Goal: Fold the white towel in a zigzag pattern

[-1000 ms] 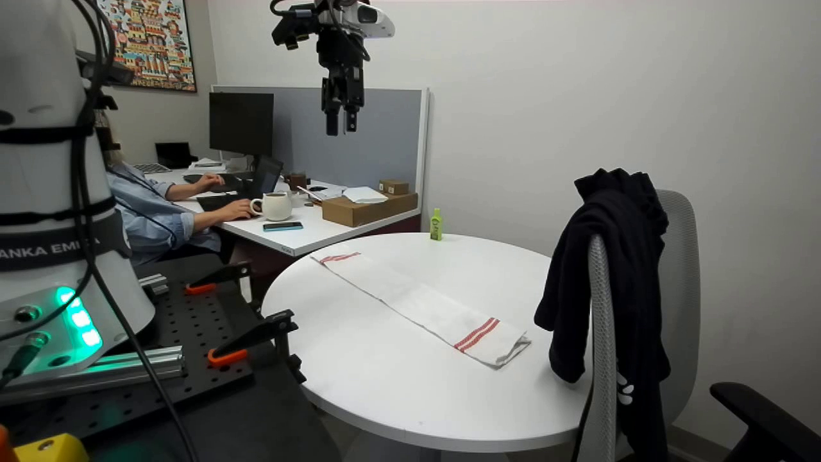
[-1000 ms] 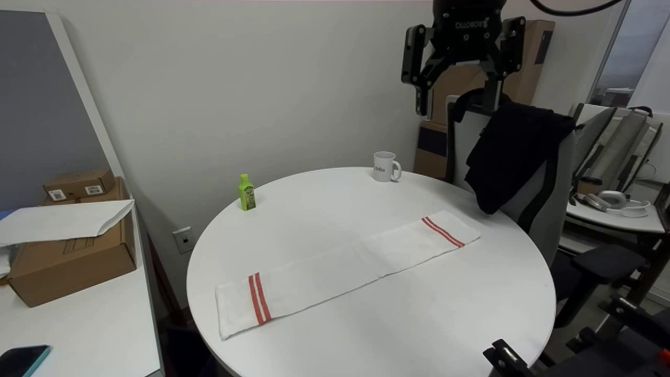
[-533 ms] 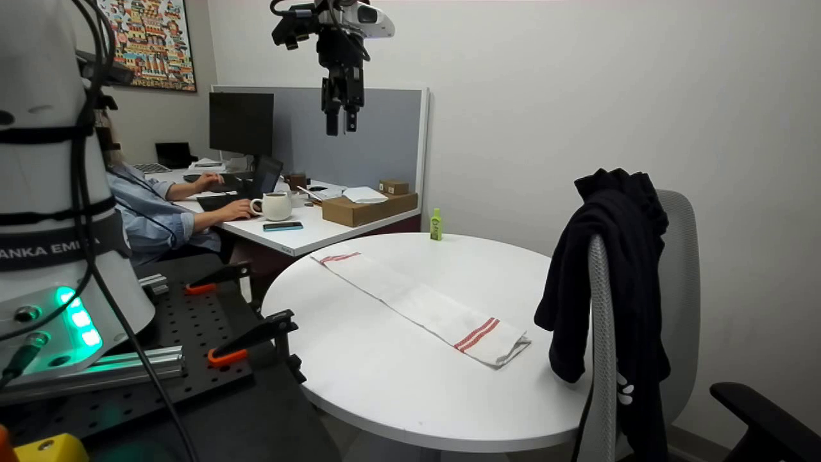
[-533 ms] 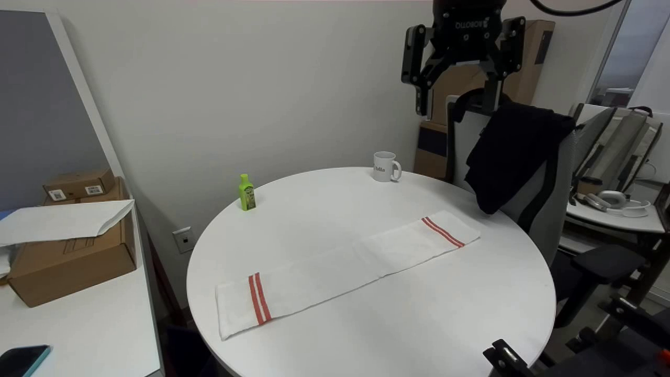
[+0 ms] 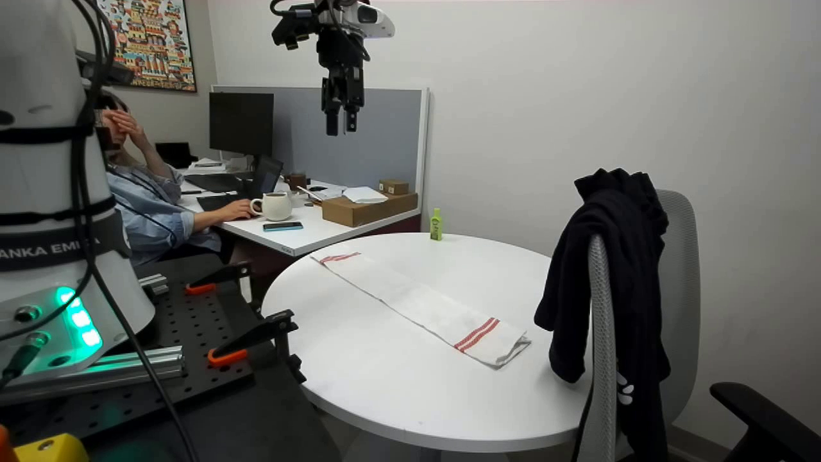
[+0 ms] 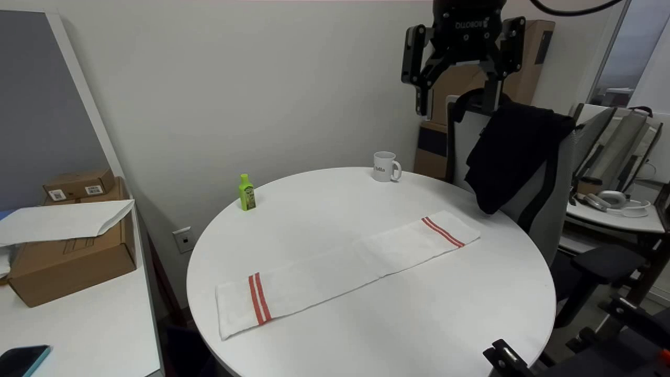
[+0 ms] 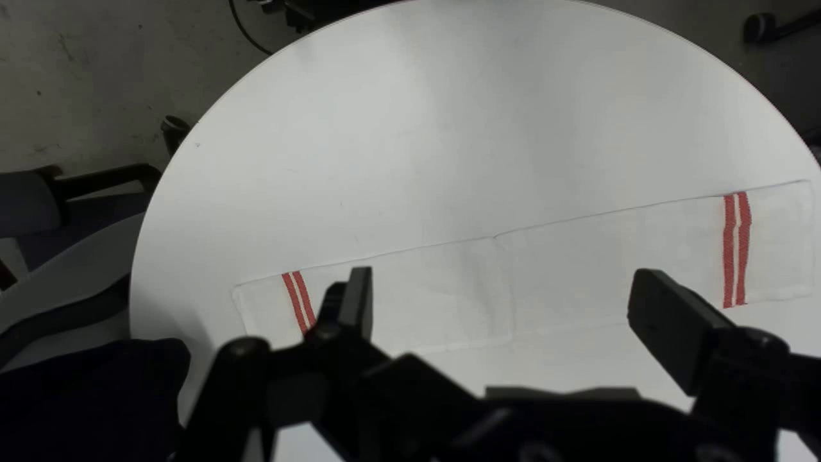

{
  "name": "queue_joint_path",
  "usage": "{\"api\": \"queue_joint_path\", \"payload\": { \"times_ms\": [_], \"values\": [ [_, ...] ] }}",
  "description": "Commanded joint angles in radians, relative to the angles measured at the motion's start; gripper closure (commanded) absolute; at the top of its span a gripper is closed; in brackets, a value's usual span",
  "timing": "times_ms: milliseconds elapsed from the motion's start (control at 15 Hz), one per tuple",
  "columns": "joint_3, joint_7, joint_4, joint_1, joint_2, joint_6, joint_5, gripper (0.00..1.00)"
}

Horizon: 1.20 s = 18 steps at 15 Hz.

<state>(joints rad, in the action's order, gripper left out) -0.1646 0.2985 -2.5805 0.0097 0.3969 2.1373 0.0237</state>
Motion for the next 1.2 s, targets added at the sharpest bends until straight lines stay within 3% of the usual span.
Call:
{"api": "queue_joint_path", "payload": {
  "times_ms": [0, 600, 800, 1133],
  "values": [
    [0.010, 0.003, 0.001, 0.010, -0.001, -0.002, 0.005, 0.00],
    [0.010, 0.003, 0.001, 0.010, -0.001, -0.002, 0.005, 0.00],
    [0.021, 0.029, 0.039, -0.046, -0.047, 0.019, 0.100, 0.00],
    [0.064, 0.097, 0.081, -0.140, -0.062, 0.196, 0.228, 0.00]
  ]
}}
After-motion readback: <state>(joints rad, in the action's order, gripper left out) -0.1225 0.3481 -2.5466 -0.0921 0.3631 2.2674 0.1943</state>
